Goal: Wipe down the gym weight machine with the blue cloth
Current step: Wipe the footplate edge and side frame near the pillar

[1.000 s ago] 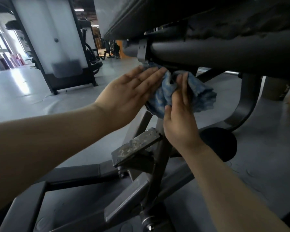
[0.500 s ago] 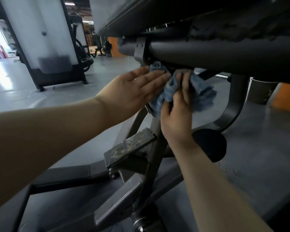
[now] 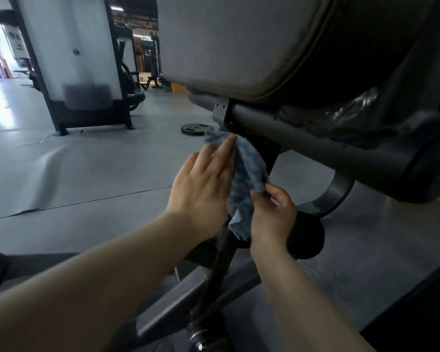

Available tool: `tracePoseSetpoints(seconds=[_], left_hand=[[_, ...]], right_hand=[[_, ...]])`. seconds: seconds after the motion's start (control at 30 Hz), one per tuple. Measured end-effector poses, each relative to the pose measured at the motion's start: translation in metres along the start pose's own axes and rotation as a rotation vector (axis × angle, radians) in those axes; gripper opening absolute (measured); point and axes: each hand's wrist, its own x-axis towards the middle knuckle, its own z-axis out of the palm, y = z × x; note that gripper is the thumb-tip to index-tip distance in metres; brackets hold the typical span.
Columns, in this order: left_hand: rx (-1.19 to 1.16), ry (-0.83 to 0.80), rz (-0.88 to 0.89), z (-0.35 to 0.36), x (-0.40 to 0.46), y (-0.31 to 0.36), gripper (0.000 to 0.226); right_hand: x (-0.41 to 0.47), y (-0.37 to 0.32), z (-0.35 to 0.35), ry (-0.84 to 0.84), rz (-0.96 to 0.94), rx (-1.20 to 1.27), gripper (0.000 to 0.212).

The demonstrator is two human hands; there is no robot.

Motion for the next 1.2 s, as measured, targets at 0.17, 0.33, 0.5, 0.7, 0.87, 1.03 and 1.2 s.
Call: tracePoseSetpoints(seconds=[0.17, 0.33, 0.5, 0.7, 0.87, 1.03, 1.2], left_hand=[[-0.612, 0.324, -0.198, -0.006, -0.005, 0.015, 0.074], [-1.221, 0.444, -0.122, -0.022, 0.010, 0.017, 0.080], [-1.539, 0.420, -0.308, -0.035, 0.032, 0.015, 0.059], [-1.908, 0.343, -0.330, -0.051, 0.030, 0.022, 0.061], [-1.909, 0.320, -0.298, -0.065, 0.004, 0.041, 0.060], [-1.920, 0.275, -0.368, -0.088, -0.018, 0.062, 0.056], [-1.902, 0.235, -0.353, -0.104, -0.035, 0.079, 0.059]], right_hand=[[-0.014, -0.042, 0.010, -0.107, 0.330, 0.462, 0.019], [-0.018, -0.057, 0.016, -0.430, 0.400, 0.836, 0.034], [-0.005, -0.070, 0.023, -0.430, 0.443, 1.028, 0.051], [-0.006, -0.081, 0.008, -0.448, 0.452, 1.040, 0.025], [-0.021, -0.090, -0.021, -0.453, 0.405, 1.010, 0.025], [-0.034, -0.102, -0.044, -0.482, 0.519, 1.040, 0.054], [-0.044, -0.104, -0.064, -0.526, 0.513, 1.097, 0.088]])
